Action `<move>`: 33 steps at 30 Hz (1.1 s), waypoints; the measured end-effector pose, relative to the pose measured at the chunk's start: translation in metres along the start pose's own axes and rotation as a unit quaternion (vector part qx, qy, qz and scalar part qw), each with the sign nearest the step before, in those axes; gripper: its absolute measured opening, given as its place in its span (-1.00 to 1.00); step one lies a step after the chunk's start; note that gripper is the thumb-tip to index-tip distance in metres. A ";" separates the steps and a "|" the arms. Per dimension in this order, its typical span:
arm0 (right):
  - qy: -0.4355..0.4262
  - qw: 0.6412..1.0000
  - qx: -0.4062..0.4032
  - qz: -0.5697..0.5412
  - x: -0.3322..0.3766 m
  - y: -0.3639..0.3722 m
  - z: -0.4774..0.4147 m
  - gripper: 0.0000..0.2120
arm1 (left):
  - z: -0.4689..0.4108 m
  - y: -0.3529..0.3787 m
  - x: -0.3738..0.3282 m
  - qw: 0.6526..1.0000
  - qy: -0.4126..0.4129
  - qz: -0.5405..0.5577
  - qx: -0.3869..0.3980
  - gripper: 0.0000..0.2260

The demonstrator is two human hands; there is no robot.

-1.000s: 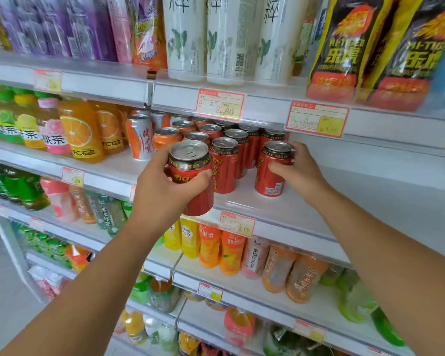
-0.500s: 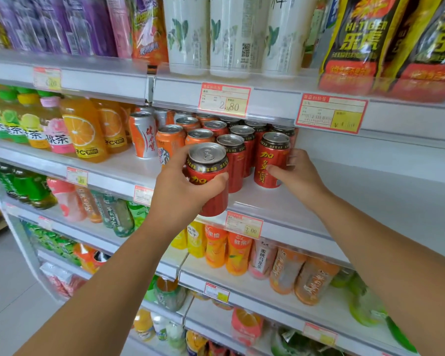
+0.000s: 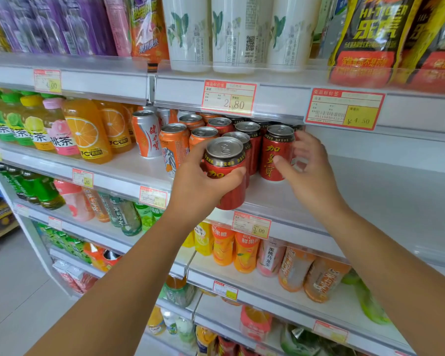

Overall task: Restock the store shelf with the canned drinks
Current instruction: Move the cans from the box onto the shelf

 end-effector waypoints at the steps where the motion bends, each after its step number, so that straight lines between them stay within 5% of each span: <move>1: -0.009 0.998 0.057 -0.025 0.012 0.000 0.015 -0.38 | -0.002 0.003 -0.002 1.000 0.004 0.002 0.002 -0.58; 4: -0.014 0.974 0.219 -0.049 0.025 0.010 0.048 -0.13 | -0.003 0.017 -0.009 1.000 0.015 0.011 0.011 -0.53; 6: -0.019 0.982 0.178 -0.059 0.019 0.017 0.051 -0.08 | -0.001 0.028 -0.012 1.000 0.021 0.006 -0.006 -0.49; 12: -0.014 0.998 0.060 -0.029 0.022 0.010 0.045 -0.34 | 0.010 0.033 -0.007 0.998 0.050 -0.028 0.029 -0.44; 20: 0.041 0.998 0.015 0.043 0.008 0.008 0.029 -0.31 | 0.026 0.004 0.063 0.932 0.109 -0.346 0.011 -0.57; 33: 0.063 0.994 0.022 0.084 -0.005 0.019 0.024 -0.40 | 0.028 0.013 0.092 0.943 0.132 -0.304 -0.036 -0.61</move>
Point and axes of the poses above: each hand's wrist, its own z-axis away from the middle knuckle, its own y-axis out of the palm, x = y × z, the point moved 1 cm from there along -z, towards the middle knuckle, and after that the axes turned 10 degrees about -z, right-handed, at the moved point
